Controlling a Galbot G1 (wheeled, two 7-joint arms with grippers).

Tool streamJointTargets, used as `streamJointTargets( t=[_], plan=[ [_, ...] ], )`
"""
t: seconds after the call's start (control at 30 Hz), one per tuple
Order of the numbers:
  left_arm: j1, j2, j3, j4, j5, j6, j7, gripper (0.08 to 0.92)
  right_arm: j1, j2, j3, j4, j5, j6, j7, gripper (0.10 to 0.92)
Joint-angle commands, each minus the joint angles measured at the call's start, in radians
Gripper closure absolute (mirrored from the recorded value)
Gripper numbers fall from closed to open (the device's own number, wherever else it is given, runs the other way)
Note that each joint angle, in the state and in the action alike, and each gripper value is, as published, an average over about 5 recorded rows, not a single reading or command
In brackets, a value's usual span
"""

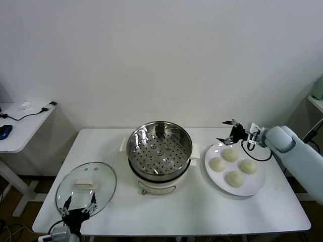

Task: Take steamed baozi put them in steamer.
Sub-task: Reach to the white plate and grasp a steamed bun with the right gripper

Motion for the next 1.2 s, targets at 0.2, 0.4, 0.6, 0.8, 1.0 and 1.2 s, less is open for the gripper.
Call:
streamJointTargets(
  t=[0.2, 0.4, 0.6, 0.8, 1.0, 1.2],
  plan=[
    [-0.005, -0.011, -0.003, 0.014, 0.002, 0.0, 0.012, 0.177, 0.331, 0.136, -0.516, -0.319, -0.04, 0.024, -0.283, 0.203],
    [-0.007, -0.012, -0.007, 0.018, 0.002, 0.0, 0.016, 0.177, 0.227, 0.226, -0.416, -0.431, -0.073, -0.001, -0.197, 0.203],
    [-0.005, -0.013, -0.007, 0.021, 0.002, -0.001, 0.016, 0.177, 0.18, 0.27, -0.345, -0.496, -0.099, -0.001, -0.175, 0.203],
    [-0.004, -0.014, -0.004, 0.023, 0.011, -0.003, 0.017, 0.177, 0.151, 0.305, -0.293, -0.544, -0.098, 0.004, -0.164, 0.203],
    [-0.002, -0.015, -0.003, 0.023, 0.017, -0.005, 0.016, 0.177, 0.141, 0.331, -0.277, -0.566, -0.104, 0.006, -0.163, 0.203],
    [-0.003, -0.017, 0.001, 0.021, 0.02, -0.004, 0.015, 0.177, 0.137, 0.348, -0.256, -0.589, -0.143, 0.006, -0.153, 0.203]
  ],
)
